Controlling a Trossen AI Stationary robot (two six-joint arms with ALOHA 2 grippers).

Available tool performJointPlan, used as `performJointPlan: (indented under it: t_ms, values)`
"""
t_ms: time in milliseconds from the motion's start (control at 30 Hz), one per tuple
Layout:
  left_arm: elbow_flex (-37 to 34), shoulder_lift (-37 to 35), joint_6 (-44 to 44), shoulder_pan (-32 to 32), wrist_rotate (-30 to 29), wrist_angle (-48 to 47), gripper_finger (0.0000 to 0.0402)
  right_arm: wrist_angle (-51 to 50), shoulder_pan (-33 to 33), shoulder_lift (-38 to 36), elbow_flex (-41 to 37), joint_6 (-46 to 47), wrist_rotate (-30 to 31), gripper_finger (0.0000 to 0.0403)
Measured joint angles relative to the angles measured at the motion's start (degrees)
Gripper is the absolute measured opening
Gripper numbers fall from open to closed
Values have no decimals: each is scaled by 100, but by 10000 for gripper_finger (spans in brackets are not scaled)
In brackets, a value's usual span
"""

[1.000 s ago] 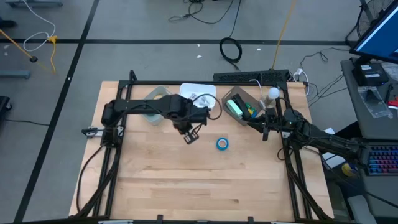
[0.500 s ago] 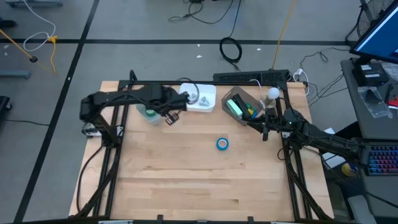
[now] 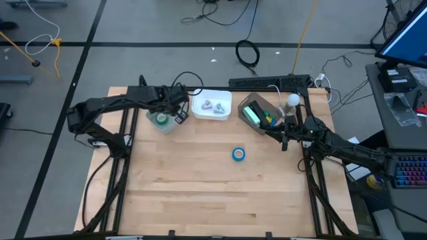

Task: Pick and place Stapler, Stapler remover, tape
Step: Put the orange tape into the gray bin

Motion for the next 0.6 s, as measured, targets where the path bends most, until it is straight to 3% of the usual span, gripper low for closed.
performJointPlan:
  t_ms: [167, 600]
  values:
    - [-507, 43, 608, 411, 379, 1187, 41, 0, 1, 0, 0, 2, 2, 95]
    - [-1744, 43, 1076, 1286, 1342, 2572, 42, 0, -1, 0, 0, 153, 2, 94]
